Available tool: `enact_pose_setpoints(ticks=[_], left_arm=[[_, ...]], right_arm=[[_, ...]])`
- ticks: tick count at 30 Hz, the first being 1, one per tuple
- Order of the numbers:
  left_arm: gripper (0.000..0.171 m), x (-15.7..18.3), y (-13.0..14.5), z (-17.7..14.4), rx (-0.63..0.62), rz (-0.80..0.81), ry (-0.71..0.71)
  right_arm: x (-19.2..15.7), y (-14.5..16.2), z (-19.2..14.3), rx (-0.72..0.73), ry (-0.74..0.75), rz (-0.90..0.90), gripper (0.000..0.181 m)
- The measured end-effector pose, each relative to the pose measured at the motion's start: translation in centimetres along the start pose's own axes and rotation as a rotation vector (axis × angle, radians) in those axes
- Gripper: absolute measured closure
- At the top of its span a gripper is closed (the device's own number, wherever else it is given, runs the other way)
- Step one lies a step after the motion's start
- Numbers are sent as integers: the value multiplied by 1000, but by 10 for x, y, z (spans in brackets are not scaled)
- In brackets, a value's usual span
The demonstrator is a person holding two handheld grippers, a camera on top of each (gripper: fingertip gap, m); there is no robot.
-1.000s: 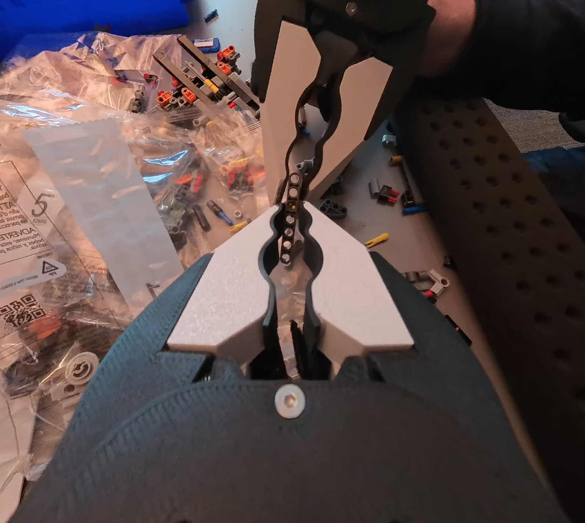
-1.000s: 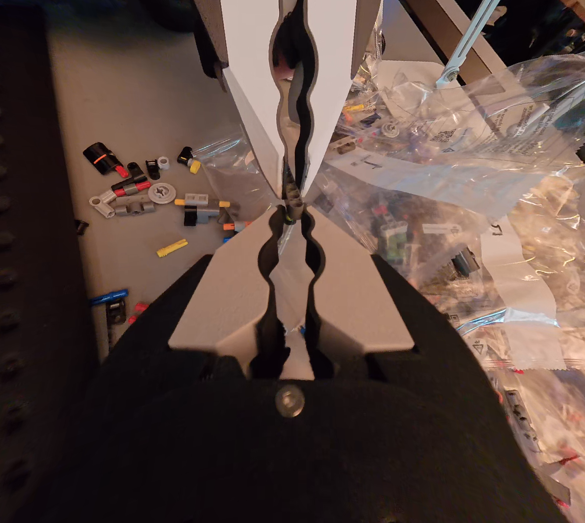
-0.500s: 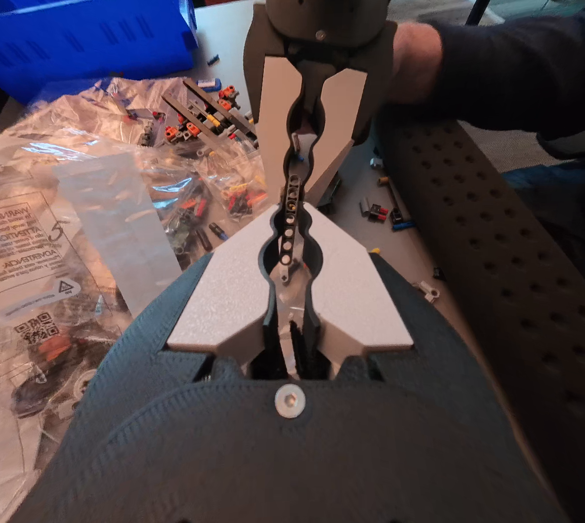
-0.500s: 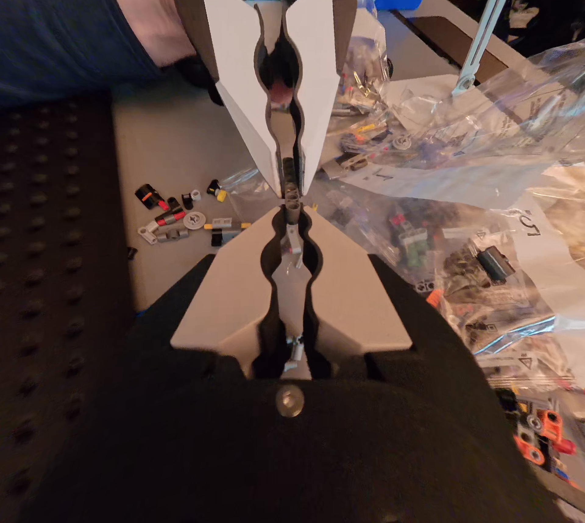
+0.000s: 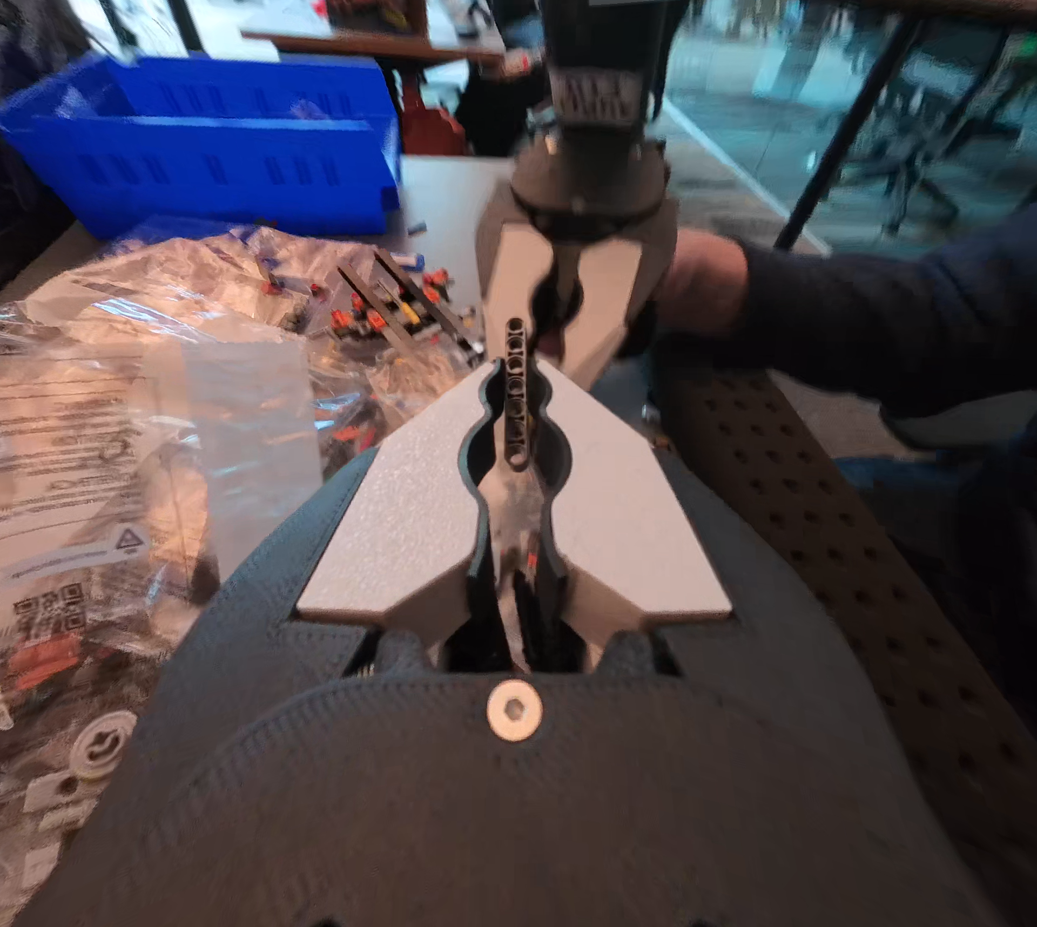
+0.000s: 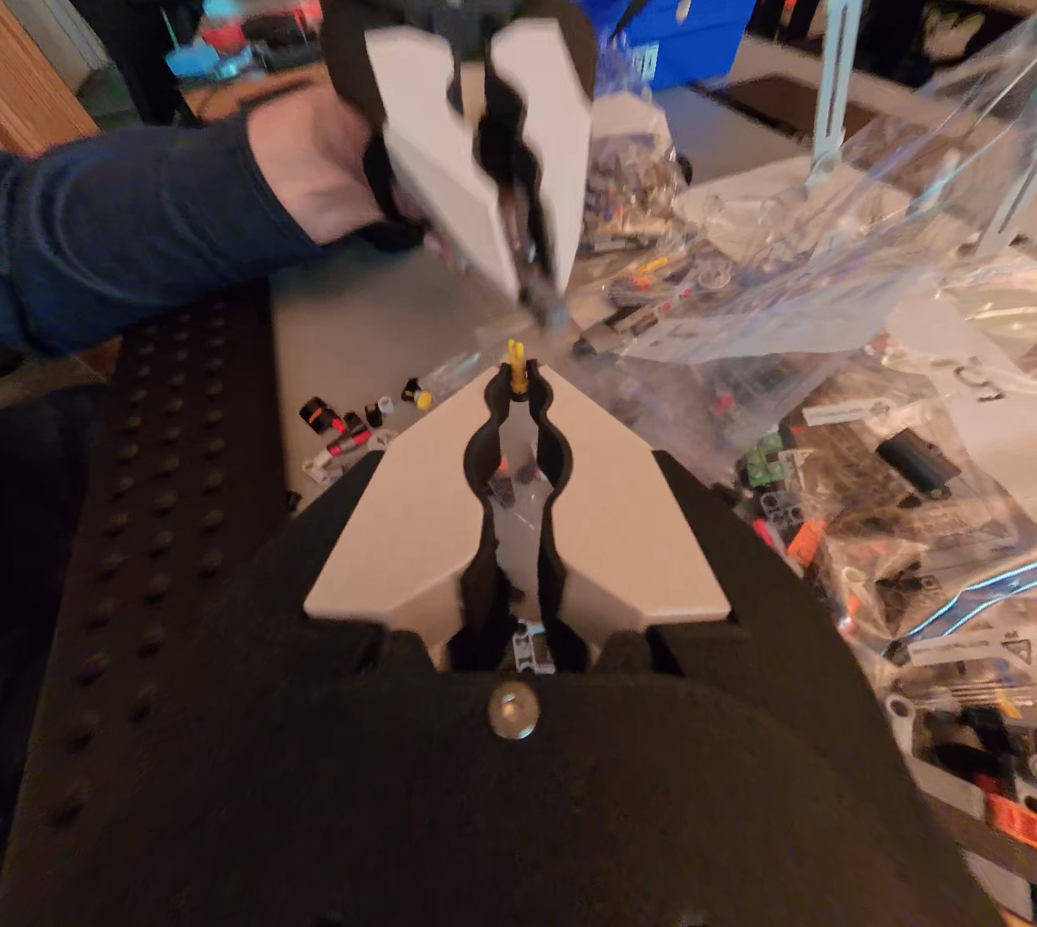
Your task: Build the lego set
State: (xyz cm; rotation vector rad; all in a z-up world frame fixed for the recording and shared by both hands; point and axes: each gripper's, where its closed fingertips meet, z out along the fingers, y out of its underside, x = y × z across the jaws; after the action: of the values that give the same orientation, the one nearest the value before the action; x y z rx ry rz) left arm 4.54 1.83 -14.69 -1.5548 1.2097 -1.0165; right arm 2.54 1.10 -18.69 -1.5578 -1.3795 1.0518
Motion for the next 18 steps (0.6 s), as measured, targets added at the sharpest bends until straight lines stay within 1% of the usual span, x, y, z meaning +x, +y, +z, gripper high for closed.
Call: enact_pose_setpoints(ticks=[1, 2, 4, 6, 8, 10, 12, 14, 15, 17, 18], left_arm=[[167, -4, -10, -4, 58, -30, -10], [167, -8, -15, -9, 85, -40, -23], [166, -11, -4, -12, 20, -13, -51], [166, -12, -2, -12, 20, -37, -47], [166, -13, 9, -9, -38, -37, -50], [166, -8, 20, -7, -79, -64, -2], [166, -13, 40, -6, -178, -56, -28], [166, -13, 41, -5, -158, -87, -6], [166, -17, 38, -5, -138, -104, -17], [166, -16, 34, -7, -112, -123, 2], [166, -15, 35, -7, -114, -129, 6]], right_arm=[[0, 6, 4, -33, 5, -2, 178], [0, 6, 6, -38, 11, -10, 178], [-2, -3, 2, 18, -10, 6, 178], [3, -9, -6, 63, -12, 43, 178], [6, -12, -10, 78, 6, 35, 178], [12, -2, -8, 20, 51, 12, 178], [11, 8, -3, -46, 53, -11, 178], [9, 18, 2, -104, 56, -46, 178], [7, 26, 5, -146, 43, -55, 178], [1, 40, 10, -220, 6, -45, 178], [-2, 44, 12, -246, -12, -52, 178]])
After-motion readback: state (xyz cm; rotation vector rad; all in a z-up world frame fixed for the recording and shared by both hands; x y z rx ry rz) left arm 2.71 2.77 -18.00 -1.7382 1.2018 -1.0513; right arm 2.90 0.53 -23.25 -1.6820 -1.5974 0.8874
